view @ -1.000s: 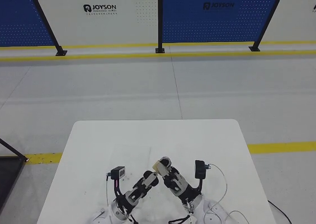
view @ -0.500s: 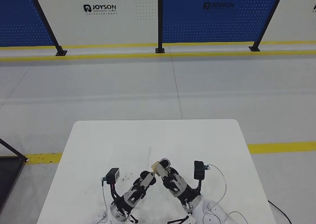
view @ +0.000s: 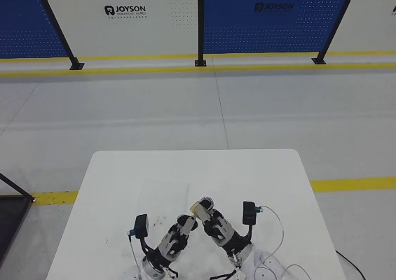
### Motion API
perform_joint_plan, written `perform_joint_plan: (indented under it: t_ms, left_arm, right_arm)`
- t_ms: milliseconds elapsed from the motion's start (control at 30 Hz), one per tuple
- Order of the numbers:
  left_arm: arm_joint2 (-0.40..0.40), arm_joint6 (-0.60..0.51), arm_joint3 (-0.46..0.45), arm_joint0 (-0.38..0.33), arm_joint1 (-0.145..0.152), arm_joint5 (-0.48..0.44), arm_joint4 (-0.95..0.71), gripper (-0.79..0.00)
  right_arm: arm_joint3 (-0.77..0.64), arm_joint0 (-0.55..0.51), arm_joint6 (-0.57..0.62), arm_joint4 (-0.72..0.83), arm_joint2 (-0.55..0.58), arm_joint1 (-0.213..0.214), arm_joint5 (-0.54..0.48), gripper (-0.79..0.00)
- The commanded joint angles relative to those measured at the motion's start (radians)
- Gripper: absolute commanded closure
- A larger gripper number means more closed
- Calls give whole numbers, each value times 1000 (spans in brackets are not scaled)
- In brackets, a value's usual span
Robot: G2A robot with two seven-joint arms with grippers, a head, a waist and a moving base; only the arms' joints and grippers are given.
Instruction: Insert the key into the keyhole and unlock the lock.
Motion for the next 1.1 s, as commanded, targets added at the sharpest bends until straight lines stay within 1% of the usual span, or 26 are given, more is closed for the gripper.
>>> perform_joint_plan:
  t_ms: [0,133,300,500,533,600,667,867,1067]
  left_arm:
    - [2,43,0,3,-3,25,48,0]
    - [4,136,5,4,-11,106,151,0]
    - [17,209,17,0,-19,180,234,0]
    - [21,260,35,-8,-25,276,321,0]
    - [18,269,39,-11,-25,309,347,0]
    - [25,287,43,-11,-27,329,365,0]
    - [24,309,46,-12,-29,382,406,0]
    - [30,369,57,-21,-33,472,473,0]
    - [34,398,69,-27,-37,574,540,0]
  right_arm:
    - [0,0,0,1,-1,0,-1,0]
    - [-1,0,1,2,0,1,-3,0]
    - [-1,-1,-2,1,0,1,-4,0]
    - [-2,0,-2,2,0,2,-4,0]
    - [-2,0,-2,2,0,2,-4,0]
    - [-2,0,-1,2,0,2,-3,0]
    - [-2,0,0,5,-1,2,-5,0]
    - [-2,1,3,6,-1,3,-5,0]
    - [-3,1,4,11,0,4,-7,0]
